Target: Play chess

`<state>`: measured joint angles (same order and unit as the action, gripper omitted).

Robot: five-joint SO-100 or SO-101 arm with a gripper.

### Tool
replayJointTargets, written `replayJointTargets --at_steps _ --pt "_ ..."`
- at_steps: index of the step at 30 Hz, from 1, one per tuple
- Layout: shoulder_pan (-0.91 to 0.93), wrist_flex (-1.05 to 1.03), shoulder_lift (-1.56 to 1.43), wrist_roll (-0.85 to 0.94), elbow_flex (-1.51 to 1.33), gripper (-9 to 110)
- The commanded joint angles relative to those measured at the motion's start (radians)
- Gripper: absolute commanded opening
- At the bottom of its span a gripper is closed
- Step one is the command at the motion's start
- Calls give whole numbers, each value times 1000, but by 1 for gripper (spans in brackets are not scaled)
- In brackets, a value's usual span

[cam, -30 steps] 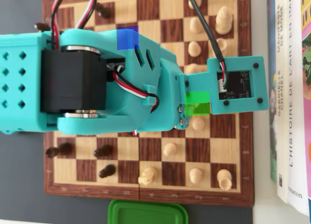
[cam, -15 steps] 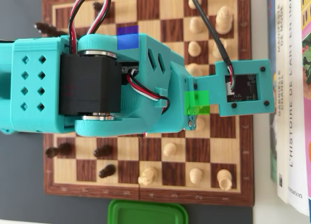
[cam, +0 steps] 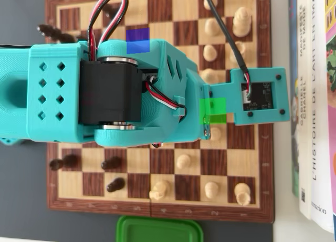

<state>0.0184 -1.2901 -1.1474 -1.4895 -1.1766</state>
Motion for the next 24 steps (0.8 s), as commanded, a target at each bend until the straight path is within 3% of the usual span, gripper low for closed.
replayJointTargets --at_steps 1,24 --pt "0 2 -8 6 35 5" --pt "-23 -5 -3 5 97 5"
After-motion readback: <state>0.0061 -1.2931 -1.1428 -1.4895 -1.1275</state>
